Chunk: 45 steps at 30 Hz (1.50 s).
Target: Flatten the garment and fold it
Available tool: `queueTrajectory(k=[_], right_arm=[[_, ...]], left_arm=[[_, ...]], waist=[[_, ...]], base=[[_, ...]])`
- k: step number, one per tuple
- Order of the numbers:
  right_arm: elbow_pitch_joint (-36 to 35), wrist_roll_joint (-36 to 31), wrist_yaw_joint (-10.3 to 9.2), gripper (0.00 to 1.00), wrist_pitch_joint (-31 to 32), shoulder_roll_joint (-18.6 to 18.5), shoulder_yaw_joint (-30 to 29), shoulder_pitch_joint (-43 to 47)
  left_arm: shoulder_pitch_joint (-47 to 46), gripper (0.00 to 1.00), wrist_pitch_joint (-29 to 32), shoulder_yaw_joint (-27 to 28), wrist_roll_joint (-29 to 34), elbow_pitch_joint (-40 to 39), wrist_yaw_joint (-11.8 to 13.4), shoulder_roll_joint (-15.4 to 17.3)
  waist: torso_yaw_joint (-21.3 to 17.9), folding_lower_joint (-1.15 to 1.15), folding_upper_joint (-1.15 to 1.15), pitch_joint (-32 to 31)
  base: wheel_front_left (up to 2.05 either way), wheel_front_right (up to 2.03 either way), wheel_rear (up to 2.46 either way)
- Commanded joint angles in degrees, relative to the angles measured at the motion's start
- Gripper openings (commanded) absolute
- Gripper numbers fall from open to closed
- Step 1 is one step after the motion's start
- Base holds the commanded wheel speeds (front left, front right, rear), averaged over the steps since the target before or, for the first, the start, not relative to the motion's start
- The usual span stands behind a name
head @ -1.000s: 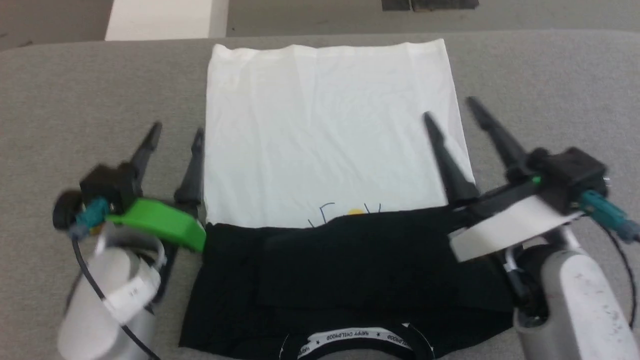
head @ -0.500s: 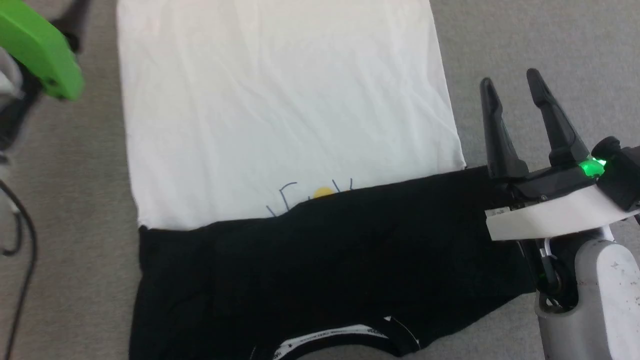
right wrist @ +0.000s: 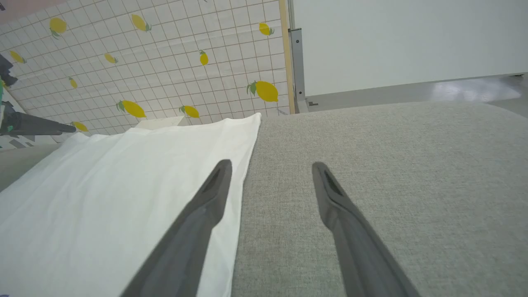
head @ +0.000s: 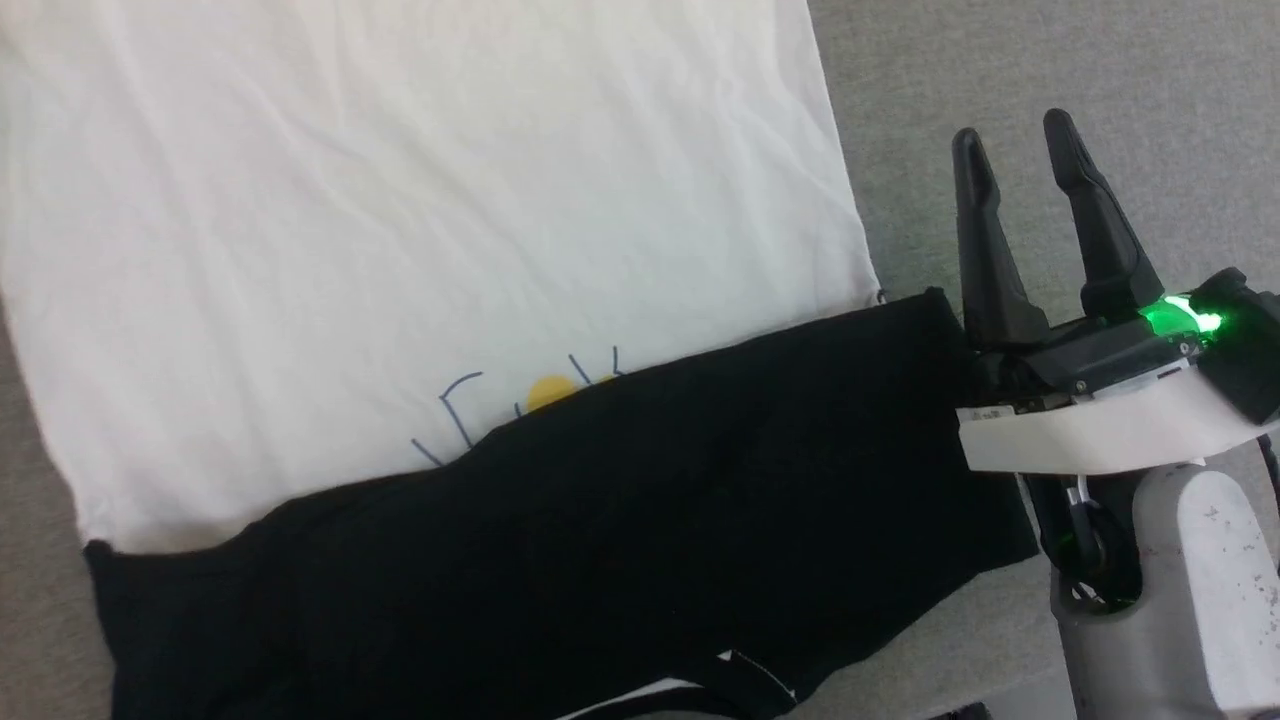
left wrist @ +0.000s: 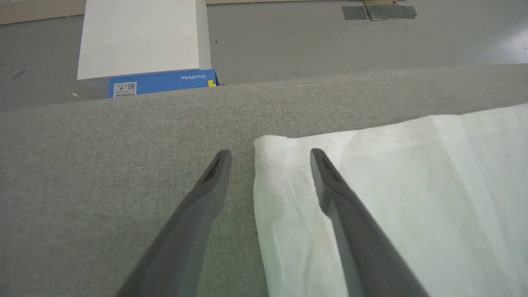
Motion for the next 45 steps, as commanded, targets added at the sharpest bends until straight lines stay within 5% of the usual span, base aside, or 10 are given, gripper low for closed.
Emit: queueTrajectory(k=[1,10,12,21,31,41,42,43,44,45], right_arm=[[0.2,0.7,-0.08,1.0,-0.5,0.1,0.4,-1.0],[0.5,0.4,-0.08,1.0,-0.5,0.1,2.3,-2.5],[0.4,-1.0,-0.08,1.0,0.3,0.1,2.9,-3.8],[6.3,-3.5,-0.08,1.0,12.2,0.1,2.6,-24.5],[32.7,-8.3,-0.08,1.0,31.1,0.1,1.1,-49.3],[49.1,-20.6,-0.08,1.0,40.8,0.1,-11.8,-60.0],[49.6,-21.8,-0.08,0.9,41.7,0.1,-13.0,-60.3],[50.2,-22.9,-0.08,0.45,42.8,0.1,-14.2,-60.6],[50.6,-23.8,-0.08,0.32,43.7,0.1,-14.9,-60.8],[51.0,-24.8,-0.08,0.0,44.8,0.1,-15.4,-61.0]], left_arm=[[-1.0,1.0,1.0,-0.3,1.2,0.0,1.3,1.1],[0.6,1.0,8.6,-3.3,6.9,-1.1,7.3,4.5],[1.0,0.0,9.8,-3.8,6.3,-1.8,6.8,4.4],[0.1,0.0,8.9,-6.4,6.5,-3.6,4.2,3.3],[-3.6,0.0,0.6,-9.9,6.4,-1.6,1.0,-4.0],[-8.9,0.0,-7.6,-13.8,6.5,0.3,-2.6,-11.9],[-9.0,0.0,-7.8,-14.0,6.5,0.4,-2.8,-12.1],[-9.2,0.0,-8.1,-14.2,6.6,0.6,-3.0,-12.2],[-9.3,0.0,-8.4,-14.3,6.6,0.7,-3.1,-12.3],[-9.4,0.0,-8.7,-14.3,6.5,1.0,-3.2,-12.4]], waist=[[-2.5,-0.01,-0.01,2.6],[-2.9,-0.01,-0.01,3.2],[-2.7,-0.01,-0.01,3.4],[-0.3,-0.01,-0.01,4.1],[6.6,-0.01,-0.01,4.2],[15.6,-0.01,-0.01,6.3],[15.9,-0.01,-0.01,6.4],[16.2,-0.01,-0.01,6.4],[16.4,-0.01,-0.01,6.4],[16.6,-0.01,-0.01,6.5]], base=[[0.0,0.0,0.0],[0.0,0.0,0.0],[0.0,0.0,0.0],[0.0,0.0,0.0],[0.0,0.0,0.0],[0.0,0.0,0.0],[0.0,0.0,0.0],[0.0,0.0,0.0],[0.0,0.0,0.0],[0.0,0.0,0.0]])
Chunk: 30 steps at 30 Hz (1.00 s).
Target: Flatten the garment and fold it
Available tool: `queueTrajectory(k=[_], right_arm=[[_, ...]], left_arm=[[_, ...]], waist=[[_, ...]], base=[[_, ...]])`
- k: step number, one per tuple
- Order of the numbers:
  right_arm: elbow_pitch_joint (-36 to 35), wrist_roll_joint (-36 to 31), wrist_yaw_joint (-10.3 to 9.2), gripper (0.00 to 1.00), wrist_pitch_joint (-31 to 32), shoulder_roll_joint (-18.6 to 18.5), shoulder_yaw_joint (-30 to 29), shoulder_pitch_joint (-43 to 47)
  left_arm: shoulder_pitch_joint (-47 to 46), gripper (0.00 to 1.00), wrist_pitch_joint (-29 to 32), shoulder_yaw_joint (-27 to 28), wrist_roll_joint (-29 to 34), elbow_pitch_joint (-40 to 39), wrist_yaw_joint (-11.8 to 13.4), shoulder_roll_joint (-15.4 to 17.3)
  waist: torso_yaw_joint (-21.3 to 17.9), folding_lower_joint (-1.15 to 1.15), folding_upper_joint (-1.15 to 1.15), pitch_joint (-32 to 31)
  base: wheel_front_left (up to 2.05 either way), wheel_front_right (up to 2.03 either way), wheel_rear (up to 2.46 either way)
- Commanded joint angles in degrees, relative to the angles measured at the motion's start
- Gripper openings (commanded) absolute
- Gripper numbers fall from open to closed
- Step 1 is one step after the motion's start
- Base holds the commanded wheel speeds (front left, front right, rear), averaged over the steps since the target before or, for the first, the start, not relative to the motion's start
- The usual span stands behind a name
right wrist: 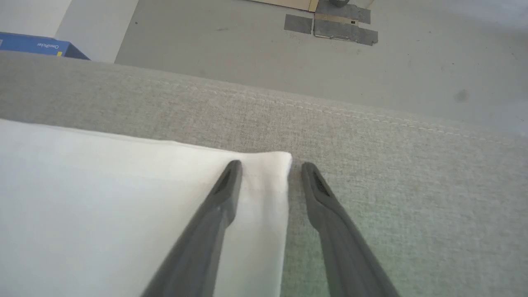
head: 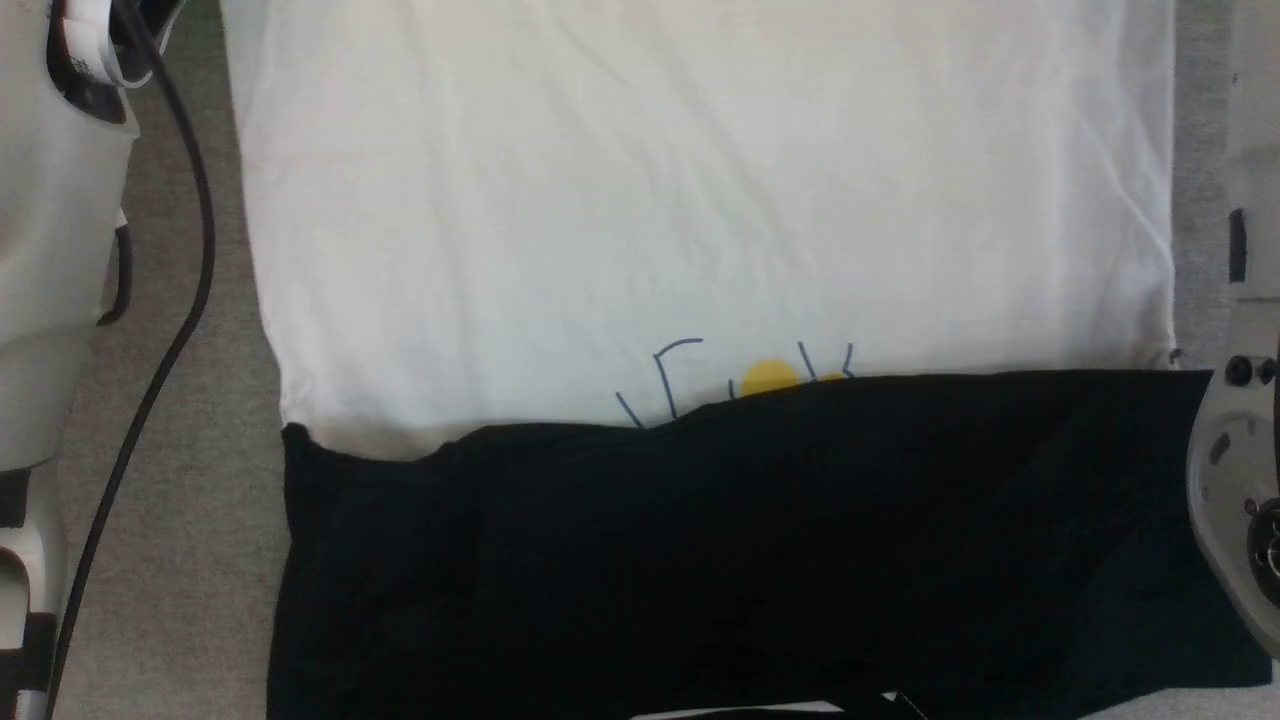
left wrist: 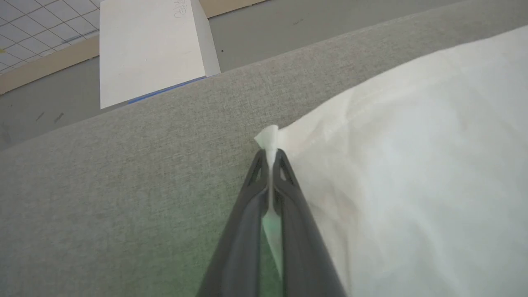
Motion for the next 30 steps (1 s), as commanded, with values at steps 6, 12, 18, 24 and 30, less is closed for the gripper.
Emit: queueTrajectory(k=[6,12,18,24,30], right_arm=[[0.6,-2.5,-0.09,0.0,2.7,0.0,0.2,-0.3],[-1.5,-0.4,-0.09,0.0,-2.9,0.0,2.2,-0.3],[-1.9,2.3,-0.09,0.0,-13.0,0.0,4.9,0.5],[-0.2,5.9,-0.09,0.0,-19.9,-0.1,7.5,1.8],[-1.7,12.4,-0.09,0.0,-27.3,-3.3,13.0,7.9]], left_arm=[[-1.6,0.0,-2.8,0.4,-0.2,1.7,-0.7,0.3],[-1.9,0.0,-7.9,1.2,0.4,3.3,-1.3,1.2],[-1.3,0.0,-17.3,1.7,2.3,5.3,-2.5,2.7],[0.3,0.0,-24.0,2.3,2.4,9.2,-2.9,3.0],[6.7,0.0,-30.8,2.5,1.0,9.7,-3.8,3.1]], waist=[[0.6,0.0,0.0,0.2],[-1.1,0.0,0.0,-0.6],[-2.7,0.0,0.0,-4.1],[-3.2,0.0,0.0,-8.7],[-2.3,0.0,0.0,-16.0]], base=[[0.0,0.0,0.0],[0.0,0.0,0.0],[0.0,0.0,0.0],[0.0,0.0,0.0],[0.0,0.0,0.0]])
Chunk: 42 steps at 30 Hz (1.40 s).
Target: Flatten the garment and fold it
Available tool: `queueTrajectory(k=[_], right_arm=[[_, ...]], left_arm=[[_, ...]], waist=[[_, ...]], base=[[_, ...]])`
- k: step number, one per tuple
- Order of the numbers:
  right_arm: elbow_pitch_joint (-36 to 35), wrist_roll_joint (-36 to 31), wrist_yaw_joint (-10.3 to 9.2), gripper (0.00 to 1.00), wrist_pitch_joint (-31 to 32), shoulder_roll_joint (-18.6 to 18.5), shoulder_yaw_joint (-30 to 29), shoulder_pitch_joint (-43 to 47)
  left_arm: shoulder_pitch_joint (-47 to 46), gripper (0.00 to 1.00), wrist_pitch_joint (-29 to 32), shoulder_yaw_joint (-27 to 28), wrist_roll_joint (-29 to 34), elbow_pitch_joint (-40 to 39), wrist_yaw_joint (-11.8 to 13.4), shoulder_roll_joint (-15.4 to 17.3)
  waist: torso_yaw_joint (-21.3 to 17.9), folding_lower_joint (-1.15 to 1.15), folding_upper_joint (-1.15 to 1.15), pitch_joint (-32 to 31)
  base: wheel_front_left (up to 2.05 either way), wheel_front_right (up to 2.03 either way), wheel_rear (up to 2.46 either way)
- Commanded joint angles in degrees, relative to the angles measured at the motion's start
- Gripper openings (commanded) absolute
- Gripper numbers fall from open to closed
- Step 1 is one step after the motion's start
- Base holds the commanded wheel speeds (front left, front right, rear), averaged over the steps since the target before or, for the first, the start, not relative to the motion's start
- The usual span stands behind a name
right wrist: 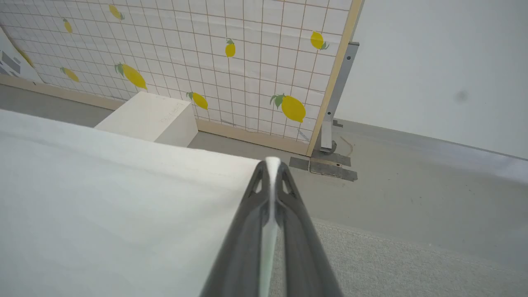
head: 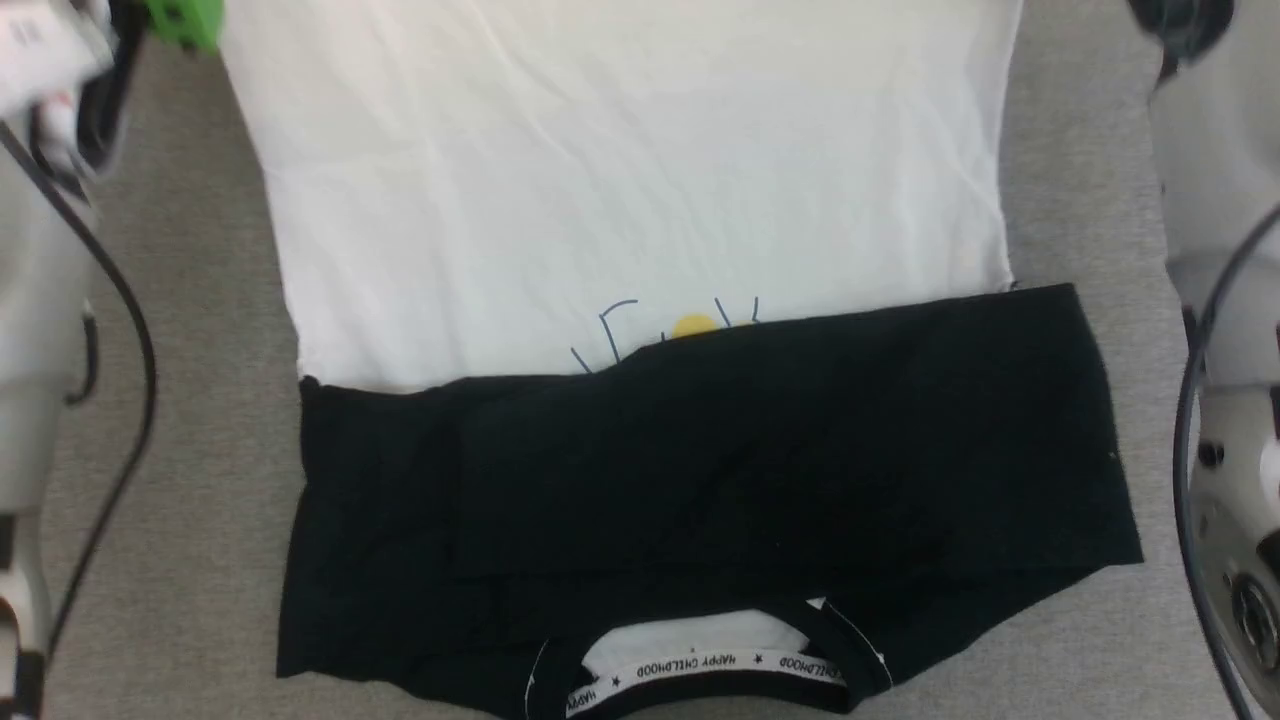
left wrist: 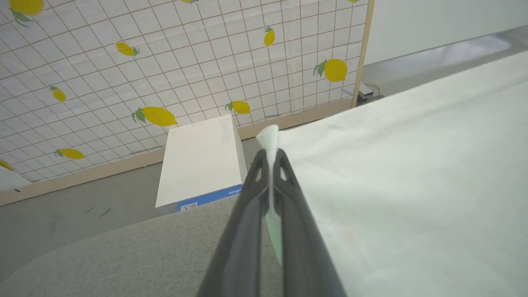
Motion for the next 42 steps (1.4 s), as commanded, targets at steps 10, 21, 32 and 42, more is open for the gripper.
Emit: queueTrajectory(k=[10,21,32,42], right_arm=[[-15.0,12.5,-0.09,0.0,-2.3,-8.2,7.6,20.9],[-41.9,17.2,-0.09,0.0,3.6,-9.8,-0.3,54.1],[-52.0,12.7,-0.09,0.0,17.0,-7.3,-5.8,73.9],[-53.3,9.3,-0.09,0.0,26.0,-3.9,-9.3,83.7]], left_arm=[[19.3,0.0,-5.3,-0.6,-3.6,-9.6,-0.7,1.8],[45.4,0.0,-8.3,0.5,-9.2,-25.2,4.8,3.6],[61.2,0.0,-5.6,-3.3,-14.4,-28.5,4.1,4.6],[65.2,0.0,-3.0,-7.6,-15.7,-27.2,2.8,3.7]], waist=[[2.6,0.0,0.0,-15.4],[4.5,0.0,0.0,-19.2],[6.2,0.0,0.0,-21.1],[7.7,0.0,0.0,-22.3]], base=[[0.0,0.0,0.0],[0.0,0.0,0.0],[0.0,0.0,0.0],[0.0,0.0,0.0]])
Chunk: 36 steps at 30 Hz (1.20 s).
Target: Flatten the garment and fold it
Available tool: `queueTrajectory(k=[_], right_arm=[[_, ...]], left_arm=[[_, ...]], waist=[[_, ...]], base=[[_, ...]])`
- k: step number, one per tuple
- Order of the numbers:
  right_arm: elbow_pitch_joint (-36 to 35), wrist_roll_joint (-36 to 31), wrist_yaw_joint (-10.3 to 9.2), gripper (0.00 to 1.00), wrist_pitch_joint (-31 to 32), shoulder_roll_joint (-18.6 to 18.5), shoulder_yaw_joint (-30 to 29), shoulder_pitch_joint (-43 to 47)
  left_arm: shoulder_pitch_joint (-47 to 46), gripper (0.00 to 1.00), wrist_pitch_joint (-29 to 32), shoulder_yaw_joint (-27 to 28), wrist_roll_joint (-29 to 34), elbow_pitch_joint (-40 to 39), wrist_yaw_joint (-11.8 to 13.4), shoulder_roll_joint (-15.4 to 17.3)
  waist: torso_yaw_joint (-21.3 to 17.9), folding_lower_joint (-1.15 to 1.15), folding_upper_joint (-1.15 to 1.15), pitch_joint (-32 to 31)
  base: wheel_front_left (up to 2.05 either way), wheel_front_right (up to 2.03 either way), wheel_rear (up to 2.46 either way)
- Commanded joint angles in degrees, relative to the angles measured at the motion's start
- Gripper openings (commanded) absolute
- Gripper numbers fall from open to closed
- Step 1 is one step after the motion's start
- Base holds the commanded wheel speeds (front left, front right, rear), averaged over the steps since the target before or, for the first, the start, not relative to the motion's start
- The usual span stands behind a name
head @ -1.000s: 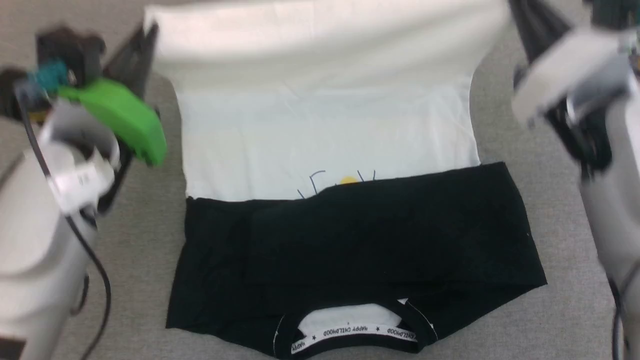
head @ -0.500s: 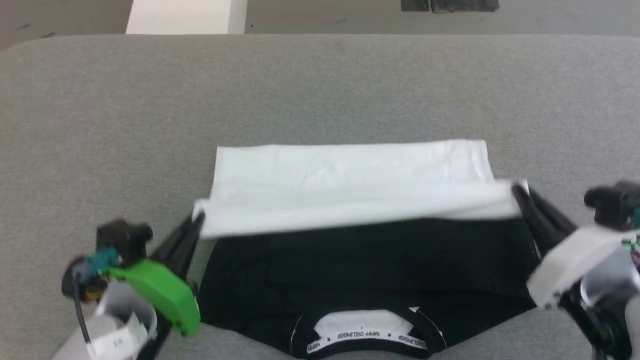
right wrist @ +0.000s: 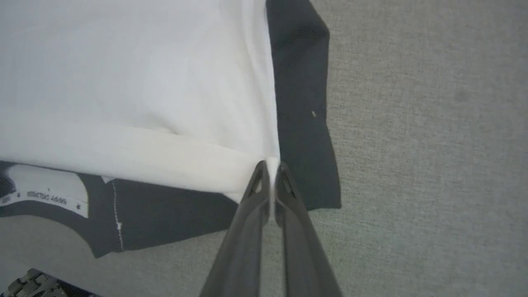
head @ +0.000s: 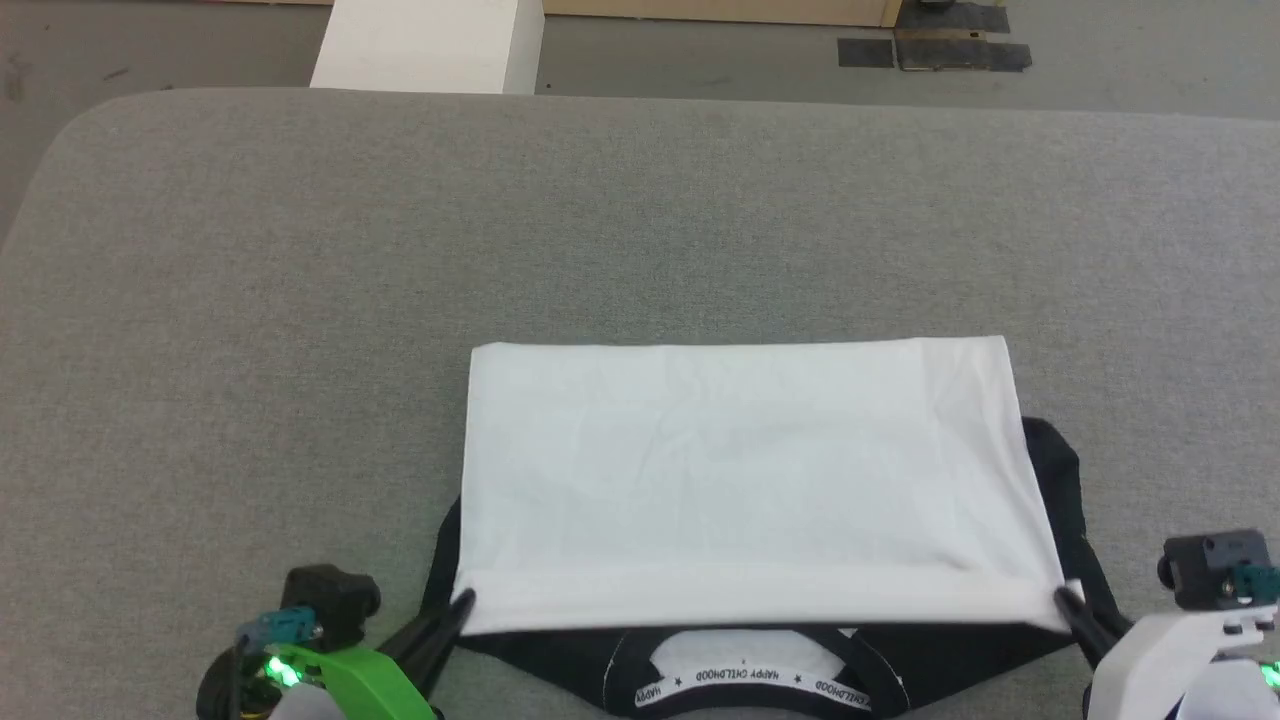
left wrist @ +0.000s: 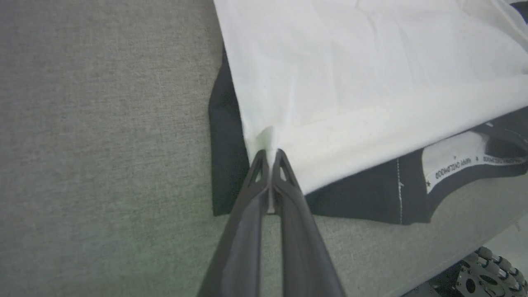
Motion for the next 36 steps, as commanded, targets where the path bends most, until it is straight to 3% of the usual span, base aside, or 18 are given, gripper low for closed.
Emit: queueTrajectory(k=[1,5,6,7,8,11,18,23,28,36], right_arm=[[0.4,-0.8,-0.09,0.0,0.6,0.6,-0.6,1.3],[1.7,-1.5,-0.09,0.0,1.2,2.6,-1.5,2.8],[2.1,-1.5,-0.09,0.13,0.9,3.1,-1.4,2.8],[2.3,-1.3,-0.09,0.84,0.4,3.5,-1.3,2.8],[2.6,-1.3,-0.09,1.0,0.1,3.8,-1.5,2.8],[3.7,-1.0,-0.09,1.0,-0.4,4.2,-1.1,2.7],[0.3,5.9,-0.09,1.0,-4.9,6.3,-5.0,0.4],[1.7,7.8,-0.09,1.0,-6.3,6.9,-8.6,-2.2],[6.9,10.0,-0.09,1.0,-8.1,7.1,-10.7,-6.2],[18.5,11.2,-0.09,1.0,-7.2,7.2,-10.7,-12.2]], left_arm=[[0.8,0.0,0.1,-0.2,-0.5,0.6,-0.4,-0.4],[1.3,0.0,-0.2,-1.2,-0.6,2.7,-0.9,-1.2],[1.4,0.22,-0.3,-1.3,-0.8,3.3,-1.0,-1.4],[1.4,0.62,-0.4,-1.4,-0.8,3.9,-1.0,-1.6],[1.5,1.0,-0.4,-1.4,-0.9,4.3,-0.9,-1.7],[1.7,1.0,-1.0,-1.3,-1.1,5.4,-0.4,-2.2],[2.1,1.0,-12.9,3.2,0.4,6.1,2.0,-4.5],[-0.8,1.0,-19.8,6.8,3.1,7.0,4.1,-7.7],[-4.9,1.0,-20.9,11.4,7.1,7.2,4.9,-12.1],[-8.1,1.0,-21.0,20.3,16.7,6.9,3.2,-20.3]], waist=[[0.2,0.01,0.0,-0.2],[0.2,0.01,0.0,-0.5],[0.1,0.01,0.0,-0.6],[0.0,0.01,0.0,-0.7],[0.0,0.01,0.0,-0.8],[-0.2,0.01,0.0,-1.2],[-0.3,0.01,0.0,-2.7],[0.5,0.01,0.0,-3.4],[1.4,0.01,0.0,-3.4],[1.6,0.01,0.0,-2.8]], base=[[0.0,0.0,0.0],[0.0,0.0,0.0],[0.0,0.0,0.0],[0.0,0.0,0.0],[0.0,0.0,0.0],[0.0,0.0,0.0],[0.0,0.0,0.0],[0.0,0.0,0.0],[0.0,0.0,0.0],[0.0,0.0,0.0]])
